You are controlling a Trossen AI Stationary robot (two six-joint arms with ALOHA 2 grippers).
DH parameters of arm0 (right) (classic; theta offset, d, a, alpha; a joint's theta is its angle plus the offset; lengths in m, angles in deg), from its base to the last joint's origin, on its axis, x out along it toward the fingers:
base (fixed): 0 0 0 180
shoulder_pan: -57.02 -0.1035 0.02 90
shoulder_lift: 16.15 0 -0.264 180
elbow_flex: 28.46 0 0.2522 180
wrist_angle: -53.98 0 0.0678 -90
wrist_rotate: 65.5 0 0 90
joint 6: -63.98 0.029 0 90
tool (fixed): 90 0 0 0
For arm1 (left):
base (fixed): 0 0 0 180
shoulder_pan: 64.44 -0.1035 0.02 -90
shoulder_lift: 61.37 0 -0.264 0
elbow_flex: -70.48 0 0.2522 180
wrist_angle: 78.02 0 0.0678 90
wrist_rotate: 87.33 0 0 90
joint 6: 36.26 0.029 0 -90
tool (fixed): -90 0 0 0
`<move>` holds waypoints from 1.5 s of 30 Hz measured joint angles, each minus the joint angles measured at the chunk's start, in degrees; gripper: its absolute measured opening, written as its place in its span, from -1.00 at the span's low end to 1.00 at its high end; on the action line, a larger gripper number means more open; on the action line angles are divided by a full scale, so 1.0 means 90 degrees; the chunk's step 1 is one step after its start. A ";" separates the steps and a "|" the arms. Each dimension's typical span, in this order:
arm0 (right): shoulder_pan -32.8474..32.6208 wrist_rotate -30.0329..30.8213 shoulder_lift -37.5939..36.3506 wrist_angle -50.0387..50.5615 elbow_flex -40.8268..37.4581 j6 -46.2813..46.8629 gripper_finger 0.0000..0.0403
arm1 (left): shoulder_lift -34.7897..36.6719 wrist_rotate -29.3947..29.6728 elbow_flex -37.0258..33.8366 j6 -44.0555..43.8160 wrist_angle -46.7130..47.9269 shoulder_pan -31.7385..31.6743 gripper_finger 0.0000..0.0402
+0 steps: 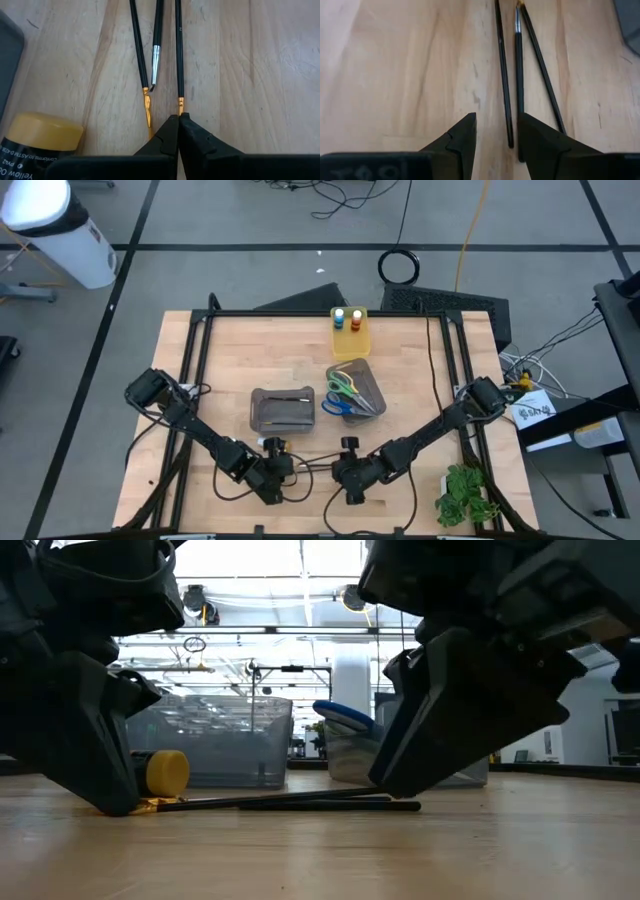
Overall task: Pick & Place Paint Supplies
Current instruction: Put the bottom gold paint brush into the left black bin
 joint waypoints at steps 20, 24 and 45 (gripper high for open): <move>0.0231 -0.0423 0.0441 -0.0278 0.0026 -0.0122 -0.65 | -0.0012 -0.0002 -0.0005 0.0092 -0.0109 -0.0005 -0.97; 0.0245 -0.0437 0.0403 -0.0189 0.0019 -0.0297 -0.92 | -0.0012 0.0001 -0.0005 0.0119 -0.0109 -0.0005 -0.95; 0.0277 -0.0287 -0.0305 -0.1607 -0.0015 -0.1110 -0.99 | 0.1556 0.0606 0.0935 0.2824 -0.0663 0.0204 -0.88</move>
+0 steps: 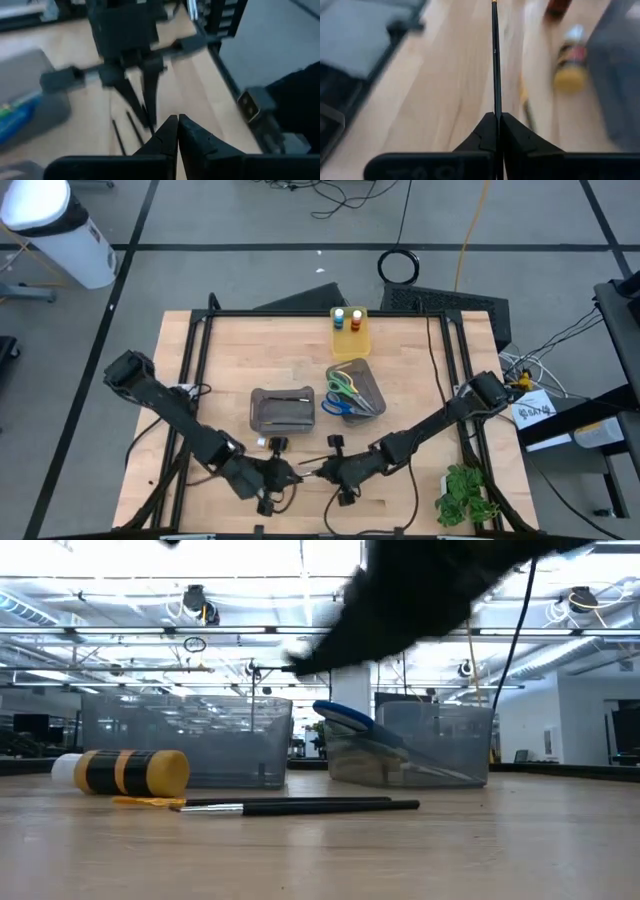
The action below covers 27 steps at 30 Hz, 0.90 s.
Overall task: Pick & Place Paint Supplies
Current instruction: Put the bottom gold paint brush into the left black bin, then put the gold paint brush into the left black bin
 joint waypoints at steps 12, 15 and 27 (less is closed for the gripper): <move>0.1649 -0.0724 -0.0205 -0.1227 0.0013 -0.0225 -1.00 | 0.1004 0.0594 0.0240 0.0804 0.0057 -0.0016 -0.87; 0.1995 -0.0789 -0.0196 -0.1210 0.0016 -0.0263 -0.99 | 0.1033 0.0770 0.0238 0.0817 0.0047 -0.0034 -0.87; 0.2292 -0.0828 -0.0113 -0.1475 0.0019 -0.0196 -0.66 | 0.1026 0.0763 0.0231 0.0638 0.0357 -0.0098 -0.87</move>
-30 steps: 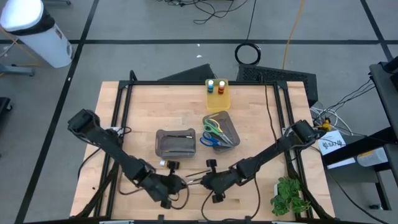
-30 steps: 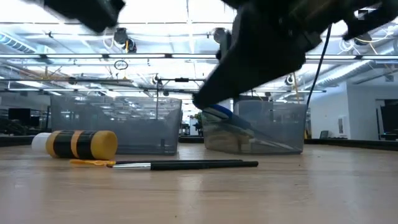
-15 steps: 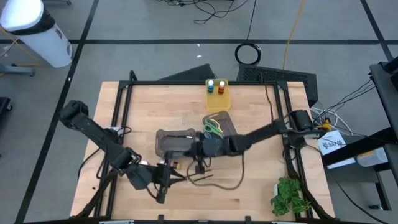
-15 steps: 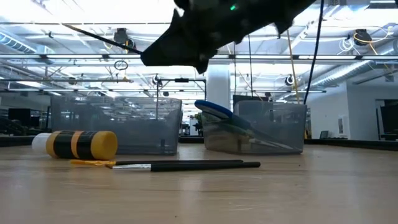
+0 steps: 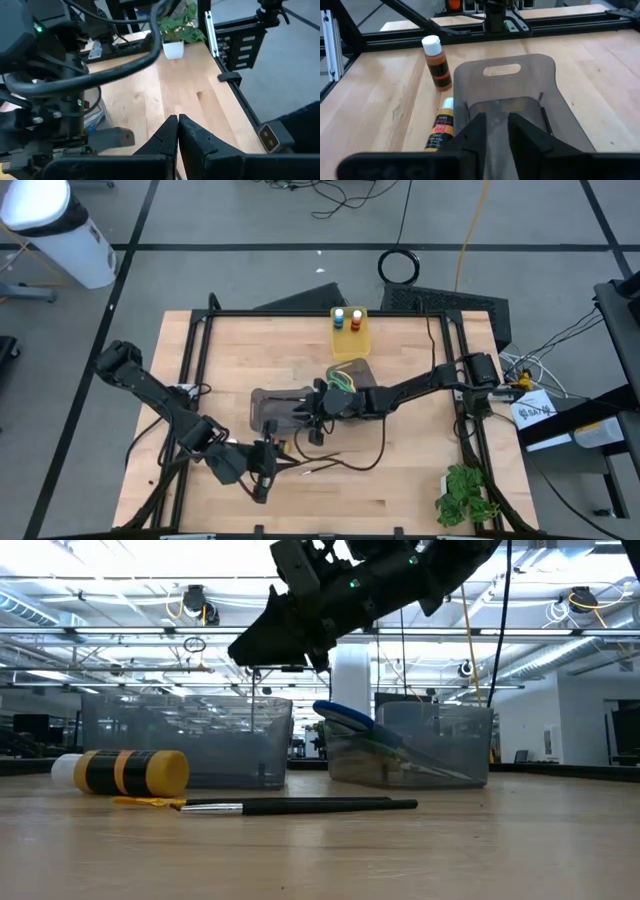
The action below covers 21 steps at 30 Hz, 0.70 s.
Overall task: Pick & Place Paint Supplies
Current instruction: Put the gold paint brush into the left black bin
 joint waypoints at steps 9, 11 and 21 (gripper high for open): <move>-0.0279 -0.0305 -0.0113 -0.0010 -0.0002 -0.0116 -0.32 | 0.0000 -0.0019 0.0000 -0.0175 0.0241 -0.0001 -0.87; -0.0504 -0.0770 -0.0223 -0.0104 0.0001 -0.0193 -0.29 | 0.0000 -0.0046 0.0000 -0.0391 0.0369 -0.0001 -0.87; -0.2131 -0.0156 -0.0567 0.0112 -0.0003 -0.1024 -0.36 | -0.1206 -0.0884 0.0000 -0.1388 0.0556 -0.0018 -0.87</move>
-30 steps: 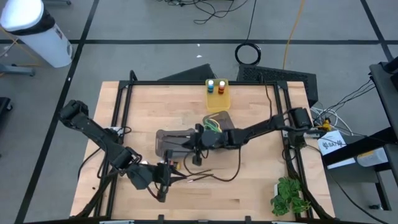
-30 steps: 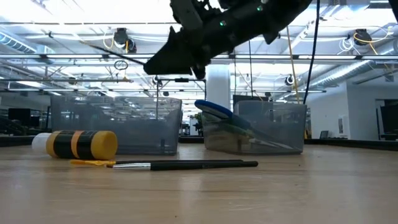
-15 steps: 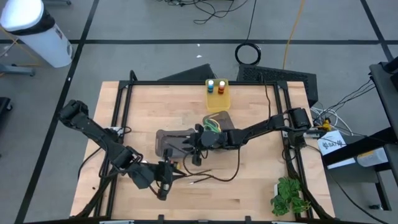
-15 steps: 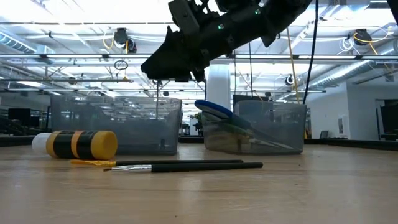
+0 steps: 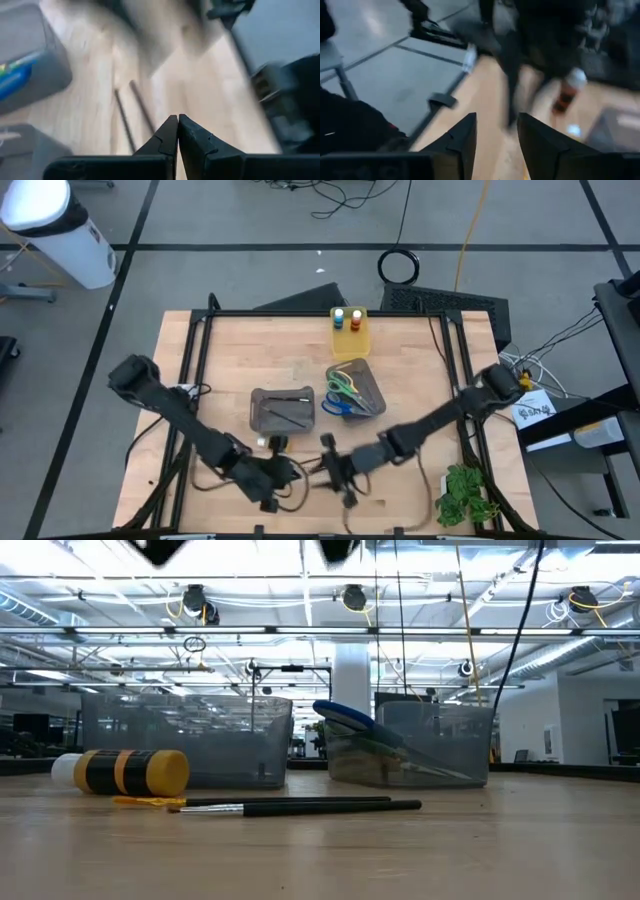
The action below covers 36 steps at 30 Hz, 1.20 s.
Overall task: Pick & Place Paint Supplies
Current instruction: Put the gold paint brush into the left black bin
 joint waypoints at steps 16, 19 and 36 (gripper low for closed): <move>-0.0892 0.1518 -0.0253 0.0004 0.0003 -0.1021 -0.45 | -0.1417 -0.0466 -0.0005 -0.1653 0.1397 -0.0450 -0.87; -0.0835 0.1514 -0.0251 -0.0024 0.0001 -0.0968 -0.46 | -0.1529 -0.0675 -0.0005 -0.1725 0.1372 -0.0497 -0.87; -0.0756 0.2205 -0.0251 0.1500 0.0001 -0.0025 -0.41 | -0.1670 -0.0825 0.0002 -0.1856 0.1455 -0.0578 -0.87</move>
